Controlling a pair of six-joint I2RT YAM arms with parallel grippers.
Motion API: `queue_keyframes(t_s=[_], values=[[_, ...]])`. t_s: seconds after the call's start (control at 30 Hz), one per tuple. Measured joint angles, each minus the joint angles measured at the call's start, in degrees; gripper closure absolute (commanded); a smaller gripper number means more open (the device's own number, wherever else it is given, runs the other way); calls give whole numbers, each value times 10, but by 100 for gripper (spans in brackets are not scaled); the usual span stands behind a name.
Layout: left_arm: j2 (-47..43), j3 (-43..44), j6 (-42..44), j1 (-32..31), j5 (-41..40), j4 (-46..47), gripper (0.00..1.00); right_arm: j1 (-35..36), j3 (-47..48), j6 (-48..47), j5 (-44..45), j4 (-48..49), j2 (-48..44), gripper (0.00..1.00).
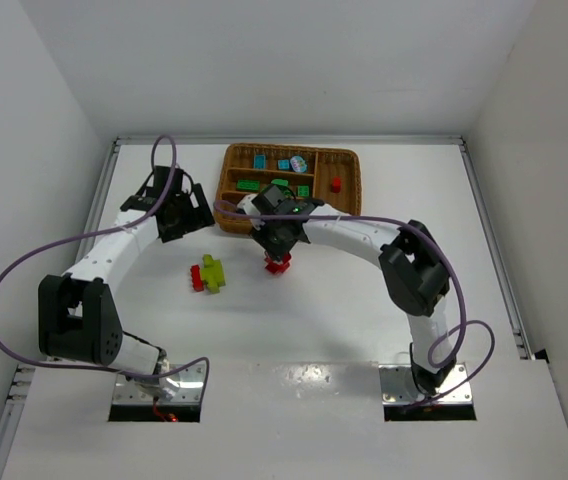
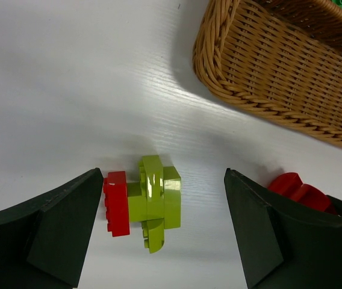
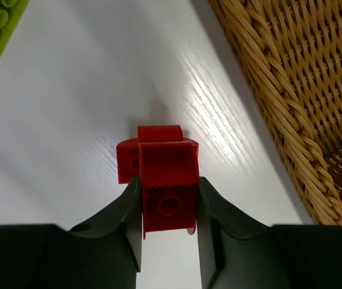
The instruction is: Sort the legos into containers by color
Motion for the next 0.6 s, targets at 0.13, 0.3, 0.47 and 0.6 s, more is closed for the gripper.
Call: queue_keyframes(t_s=[0.13,0.3,0.47,0.6], values=[[0,0,4,0,3,0,12,-4,2,19,-1,0,0,82],[0,-6,32,1,85,25,12,-32,-33,64,-45,17,-38,82],[0,-48,57,1,283,113,9,-103,-118,108,-152,37,-167,82],[23,-52,72,-7,439,173,8,-160,-161,136,-250,66,-234,82]])
